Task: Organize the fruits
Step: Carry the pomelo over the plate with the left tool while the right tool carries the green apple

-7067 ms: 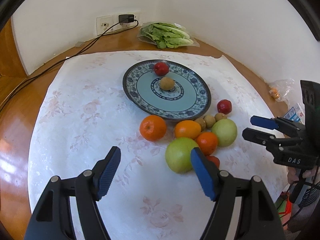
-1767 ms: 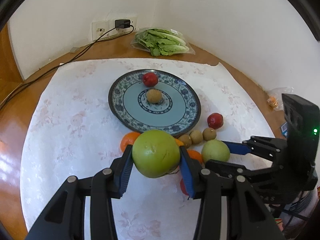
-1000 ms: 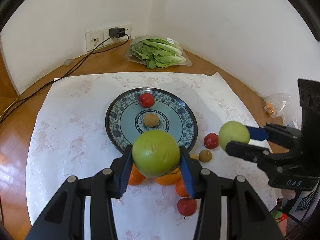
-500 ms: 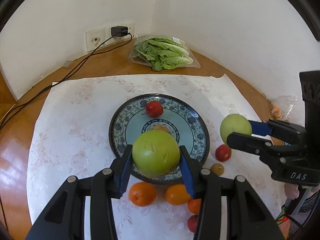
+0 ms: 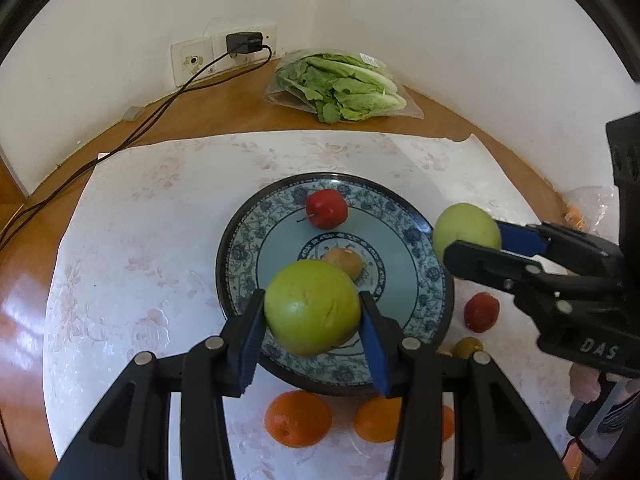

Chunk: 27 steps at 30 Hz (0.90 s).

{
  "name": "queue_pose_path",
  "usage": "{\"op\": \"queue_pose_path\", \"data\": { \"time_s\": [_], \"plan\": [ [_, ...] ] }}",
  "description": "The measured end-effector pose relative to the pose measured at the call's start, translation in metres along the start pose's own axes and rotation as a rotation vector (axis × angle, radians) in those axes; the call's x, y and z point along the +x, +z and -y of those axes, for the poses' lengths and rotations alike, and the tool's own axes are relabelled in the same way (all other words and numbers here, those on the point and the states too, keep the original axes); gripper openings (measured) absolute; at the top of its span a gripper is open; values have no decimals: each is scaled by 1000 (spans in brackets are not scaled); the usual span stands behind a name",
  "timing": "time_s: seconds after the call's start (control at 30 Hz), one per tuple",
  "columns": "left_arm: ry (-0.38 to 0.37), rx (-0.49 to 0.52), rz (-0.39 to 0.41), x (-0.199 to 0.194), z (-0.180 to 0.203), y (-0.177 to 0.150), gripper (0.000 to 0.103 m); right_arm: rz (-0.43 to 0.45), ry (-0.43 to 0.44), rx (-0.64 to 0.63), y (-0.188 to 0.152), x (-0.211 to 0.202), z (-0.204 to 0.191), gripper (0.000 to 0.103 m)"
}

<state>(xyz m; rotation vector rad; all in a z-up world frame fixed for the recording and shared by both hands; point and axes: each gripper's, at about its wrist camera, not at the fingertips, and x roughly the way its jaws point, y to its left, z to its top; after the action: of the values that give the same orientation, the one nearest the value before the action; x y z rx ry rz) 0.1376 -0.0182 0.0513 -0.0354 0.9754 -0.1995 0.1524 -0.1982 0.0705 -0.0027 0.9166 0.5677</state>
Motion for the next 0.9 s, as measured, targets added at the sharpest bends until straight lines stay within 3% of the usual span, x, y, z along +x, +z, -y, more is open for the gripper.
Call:
{"op": "queue_pose_path", "data": {
  "time_s": [0.2, 0.67, 0.9],
  "plan": [
    [54, 36, 36, 1, 0, 3, 47, -6, -23, -19, 0, 14, -2, 46],
    [39, 45, 43, 11, 3, 0, 47, -18, -64, -56, -2, 33, -6, 46],
    [39, 25, 11, 21, -4, -4, 47, -44, -59, -51, -3, 46, -4, 46]
  ]
}}
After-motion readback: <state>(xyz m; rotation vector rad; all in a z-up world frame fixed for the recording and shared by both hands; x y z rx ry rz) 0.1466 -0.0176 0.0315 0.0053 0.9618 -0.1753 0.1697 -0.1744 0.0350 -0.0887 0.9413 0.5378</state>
